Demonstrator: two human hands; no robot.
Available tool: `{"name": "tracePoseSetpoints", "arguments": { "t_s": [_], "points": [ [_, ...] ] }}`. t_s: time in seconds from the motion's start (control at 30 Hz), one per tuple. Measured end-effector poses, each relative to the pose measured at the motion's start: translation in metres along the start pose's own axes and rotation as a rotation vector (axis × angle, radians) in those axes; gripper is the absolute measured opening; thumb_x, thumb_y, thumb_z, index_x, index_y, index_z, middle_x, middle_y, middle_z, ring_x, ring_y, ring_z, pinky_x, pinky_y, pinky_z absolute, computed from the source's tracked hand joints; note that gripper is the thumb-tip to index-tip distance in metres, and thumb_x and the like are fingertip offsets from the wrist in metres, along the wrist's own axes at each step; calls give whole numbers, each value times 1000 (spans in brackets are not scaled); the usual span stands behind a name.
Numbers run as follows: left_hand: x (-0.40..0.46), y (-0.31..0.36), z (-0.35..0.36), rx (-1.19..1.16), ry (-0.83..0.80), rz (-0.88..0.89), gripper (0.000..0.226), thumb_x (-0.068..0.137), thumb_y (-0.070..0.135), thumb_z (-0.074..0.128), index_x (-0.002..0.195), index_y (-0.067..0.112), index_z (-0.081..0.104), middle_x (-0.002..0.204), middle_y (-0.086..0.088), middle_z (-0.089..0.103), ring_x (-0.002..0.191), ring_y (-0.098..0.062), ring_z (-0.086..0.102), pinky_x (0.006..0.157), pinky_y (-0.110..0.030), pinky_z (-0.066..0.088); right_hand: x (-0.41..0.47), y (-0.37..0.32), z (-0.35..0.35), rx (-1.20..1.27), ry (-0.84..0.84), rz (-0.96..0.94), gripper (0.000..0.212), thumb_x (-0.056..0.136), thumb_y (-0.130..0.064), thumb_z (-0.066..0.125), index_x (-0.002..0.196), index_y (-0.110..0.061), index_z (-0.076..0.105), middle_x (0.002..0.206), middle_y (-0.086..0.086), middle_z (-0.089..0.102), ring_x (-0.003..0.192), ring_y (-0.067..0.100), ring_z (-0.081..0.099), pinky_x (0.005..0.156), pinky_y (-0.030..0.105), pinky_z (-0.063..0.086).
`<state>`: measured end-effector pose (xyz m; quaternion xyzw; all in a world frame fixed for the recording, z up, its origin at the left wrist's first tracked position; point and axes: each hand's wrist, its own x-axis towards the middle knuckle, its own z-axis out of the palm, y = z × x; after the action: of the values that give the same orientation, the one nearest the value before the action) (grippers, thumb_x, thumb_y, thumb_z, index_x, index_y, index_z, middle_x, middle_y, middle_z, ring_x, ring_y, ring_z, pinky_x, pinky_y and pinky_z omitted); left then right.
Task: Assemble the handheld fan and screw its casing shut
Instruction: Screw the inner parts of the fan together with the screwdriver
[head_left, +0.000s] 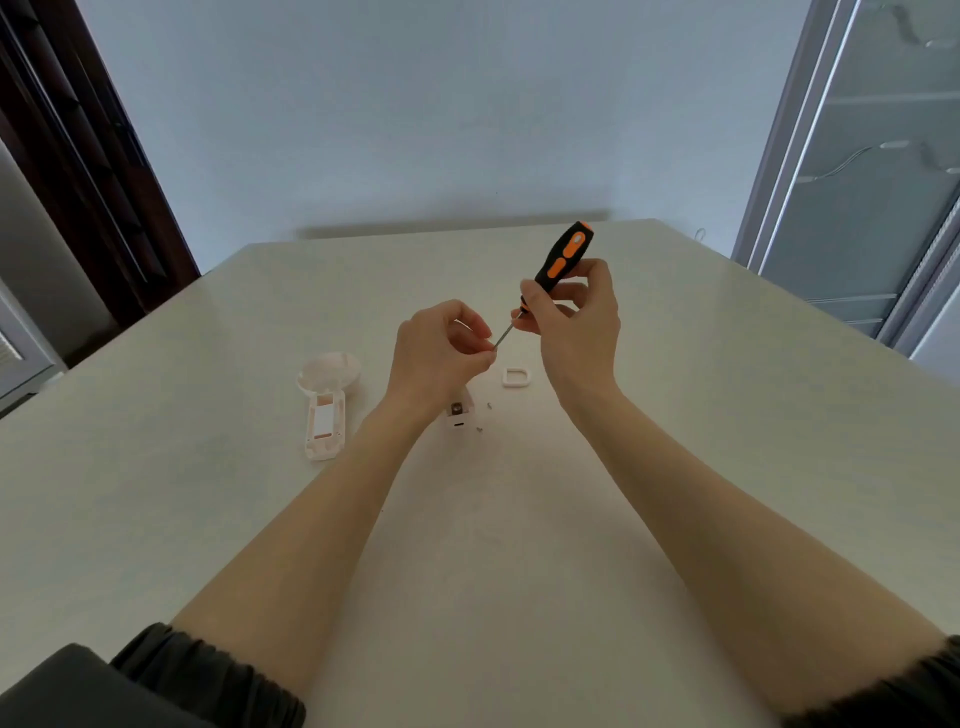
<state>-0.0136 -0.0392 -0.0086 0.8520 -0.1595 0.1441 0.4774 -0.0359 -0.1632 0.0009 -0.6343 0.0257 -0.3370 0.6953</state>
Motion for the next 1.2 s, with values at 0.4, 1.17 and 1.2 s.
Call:
{"name": "tracePoseSetpoints", "arguments": {
  "t_s": [0.4, 1.17, 1.2],
  "points": [
    [-5, -10, -30, 178, -91, 35, 22, 65, 5, 80, 73, 18, 65, 68, 6, 69, 65, -5, 65, 69, -19, 50, -10, 0, 19, -131, -201, -40, 21, 86, -10, 64, 96, -18, 47, 81, -2, 62, 62, 18, 69, 71, 36, 59],
    [-3, -25, -39, 221, -229, 41, 17, 78, 7, 71, 72, 19, 61, 75, 1, 67, 65, 0, 58, 57, 5, 34, -13, 18, 30, -247, -299, -59, 22, 84, -11, 65, 96, -18, 49, 81, -3, 64, 70, 21, 69, 73, 39, 59],
    [-3, -26, -39, 220, -229, 41, 18, 78, 7, 71, 71, 20, 60, 74, 1, 67, 65, 0, 58, 57, 5, 34, -14, 18, 30, -247, -301, -59, 22, 84, -11, 65, 96, -19, 49, 81, -4, 64, 69, 21, 69, 73, 40, 58]
  ]
}}
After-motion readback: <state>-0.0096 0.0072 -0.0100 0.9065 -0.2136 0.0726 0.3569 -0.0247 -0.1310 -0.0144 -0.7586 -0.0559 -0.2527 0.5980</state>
